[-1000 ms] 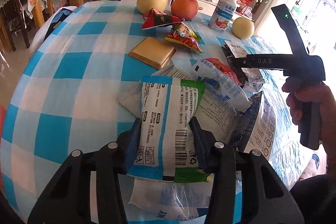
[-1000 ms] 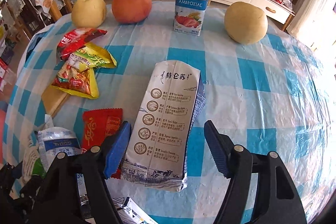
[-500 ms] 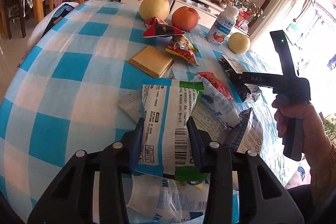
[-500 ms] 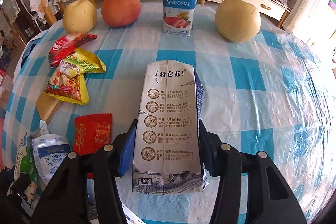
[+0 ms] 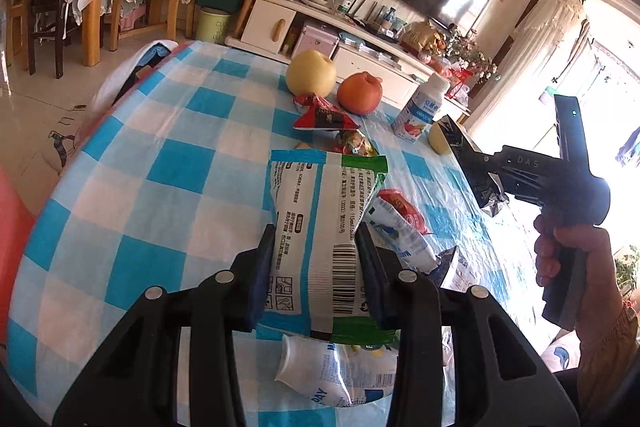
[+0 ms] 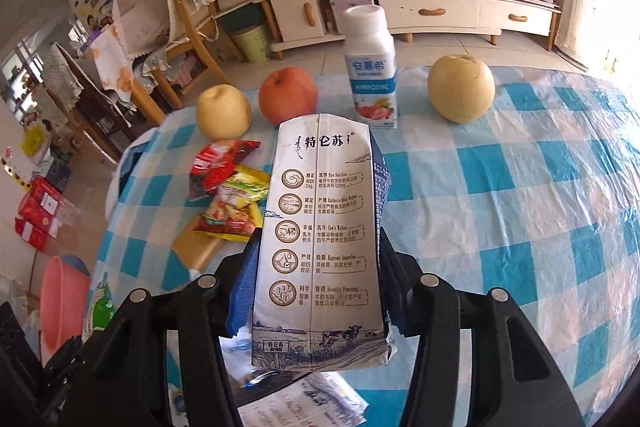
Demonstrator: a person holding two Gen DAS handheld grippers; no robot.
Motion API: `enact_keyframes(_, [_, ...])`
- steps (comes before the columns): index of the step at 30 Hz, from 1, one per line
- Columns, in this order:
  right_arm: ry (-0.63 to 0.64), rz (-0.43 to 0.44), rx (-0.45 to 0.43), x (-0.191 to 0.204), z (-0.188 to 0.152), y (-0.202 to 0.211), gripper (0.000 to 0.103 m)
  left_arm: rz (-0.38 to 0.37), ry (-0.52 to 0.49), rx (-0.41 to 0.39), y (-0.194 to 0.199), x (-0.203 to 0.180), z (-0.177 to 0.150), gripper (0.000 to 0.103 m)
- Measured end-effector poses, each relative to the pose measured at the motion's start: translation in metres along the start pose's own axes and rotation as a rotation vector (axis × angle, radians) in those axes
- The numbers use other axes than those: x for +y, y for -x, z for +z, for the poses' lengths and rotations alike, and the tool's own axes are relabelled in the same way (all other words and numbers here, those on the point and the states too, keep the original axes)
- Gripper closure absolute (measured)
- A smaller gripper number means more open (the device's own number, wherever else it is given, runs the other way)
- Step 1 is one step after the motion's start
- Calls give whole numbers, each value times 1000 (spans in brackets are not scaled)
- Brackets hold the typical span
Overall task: Collect trash
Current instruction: 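Carry the snack bag into the pink bucket and open the left tool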
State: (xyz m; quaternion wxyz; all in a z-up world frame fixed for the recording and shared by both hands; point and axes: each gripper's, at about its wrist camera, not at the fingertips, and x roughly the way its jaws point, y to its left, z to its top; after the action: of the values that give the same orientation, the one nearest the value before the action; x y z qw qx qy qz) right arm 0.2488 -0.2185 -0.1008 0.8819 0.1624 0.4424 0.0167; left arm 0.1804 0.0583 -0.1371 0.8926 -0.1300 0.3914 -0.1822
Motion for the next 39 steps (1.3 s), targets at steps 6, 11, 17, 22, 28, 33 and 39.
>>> enact_keyframes(6, [-6,162,-21,44,-15,22,49,55,42,-118,30,20,7,62])
enact_keyframes(11, [18,283,20,91,-33,25,49,111,94,-215,56,40,11,62])
enact_keyframes(17, [98,373,33,162,-51,30,49,181,211,-314,89,77,12,62])
enact_keyframes(22, [226,441,46,242,-72,31,49,278,329,-408,119,113,10,62])
enact_keyframes(28, [307,572,81,343,-91,21,49,419,541,-491,149,164,2,62])
enact_keyframes(33, [413,611,102,423,-107,5,49,508,699,-524,162,196,-8,63])
enact_keyframes(39, [461,616,127,463,-113,-24,49,545,809,-497,165,221,-15,63])
